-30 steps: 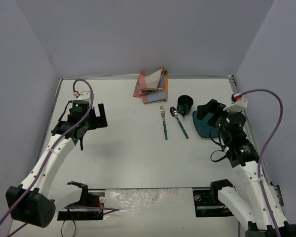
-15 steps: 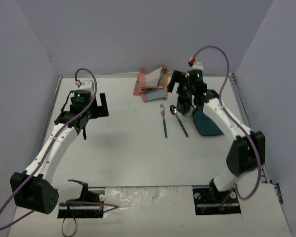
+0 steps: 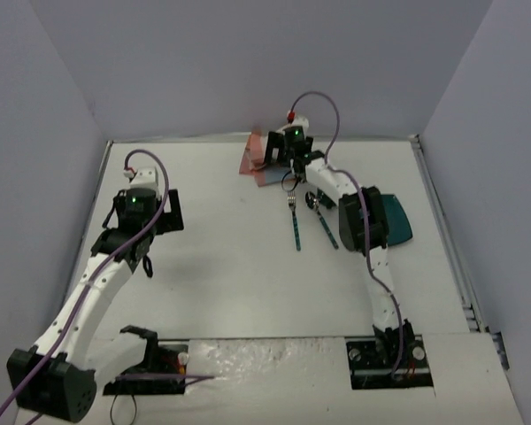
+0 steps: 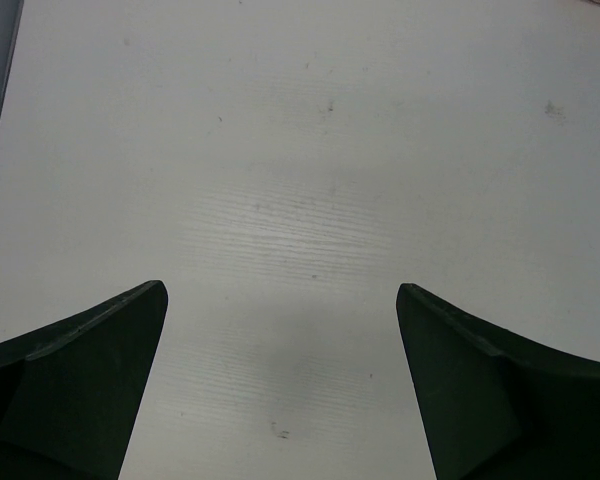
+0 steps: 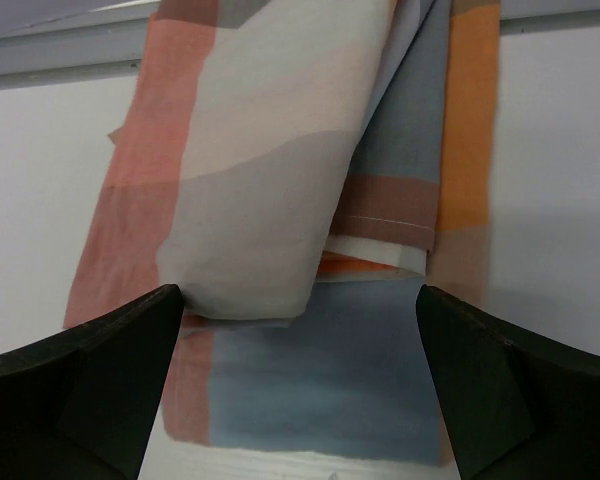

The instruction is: Set the dinner table for one person

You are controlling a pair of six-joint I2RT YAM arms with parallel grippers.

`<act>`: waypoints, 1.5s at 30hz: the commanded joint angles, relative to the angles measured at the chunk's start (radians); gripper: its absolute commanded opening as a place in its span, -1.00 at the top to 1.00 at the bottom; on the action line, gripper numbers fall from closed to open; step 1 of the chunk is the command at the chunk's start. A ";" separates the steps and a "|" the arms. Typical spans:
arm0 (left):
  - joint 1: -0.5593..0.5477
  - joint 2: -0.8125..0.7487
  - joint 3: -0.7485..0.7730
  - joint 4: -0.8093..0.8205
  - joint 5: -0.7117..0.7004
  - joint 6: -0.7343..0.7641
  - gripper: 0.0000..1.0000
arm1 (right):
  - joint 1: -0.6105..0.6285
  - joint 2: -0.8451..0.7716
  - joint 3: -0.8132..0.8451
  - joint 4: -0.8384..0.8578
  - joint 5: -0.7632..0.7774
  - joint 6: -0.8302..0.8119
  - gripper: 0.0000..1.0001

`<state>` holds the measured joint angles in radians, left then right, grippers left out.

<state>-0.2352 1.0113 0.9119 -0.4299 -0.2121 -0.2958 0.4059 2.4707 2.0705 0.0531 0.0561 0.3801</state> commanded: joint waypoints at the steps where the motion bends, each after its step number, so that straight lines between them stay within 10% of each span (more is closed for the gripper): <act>1: -0.001 -0.010 0.030 0.057 -0.042 0.013 -0.94 | 0.009 0.041 0.118 0.110 0.037 -0.008 -0.90; 7: -0.003 -0.002 0.028 0.059 -0.046 0.014 -0.94 | 0.010 0.119 0.166 0.183 0.010 0.003 -0.55; 15: -0.023 -0.006 0.029 0.057 -0.062 0.017 -0.94 | 0.042 0.105 0.152 0.243 -0.043 -0.092 0.96; 37: -0.024 -0.176 -0.024 -0.102 -0.064 -0.173 -0.94 | 0.399 -0.563 -0.721 0.282 -0.035 -0.015 0.99; 45: -0.021 -0.236 -0.156 -0.090 -0.045 -0.364 -0.94 | 0.399 -0.603 -0.946 0.287 -0.044 0.007 0.44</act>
<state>-0.2562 0.7849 0.7865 -0.5502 -0.2676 -0.5299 0.8081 1.9339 1.1412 0.2839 -0.0242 0.3599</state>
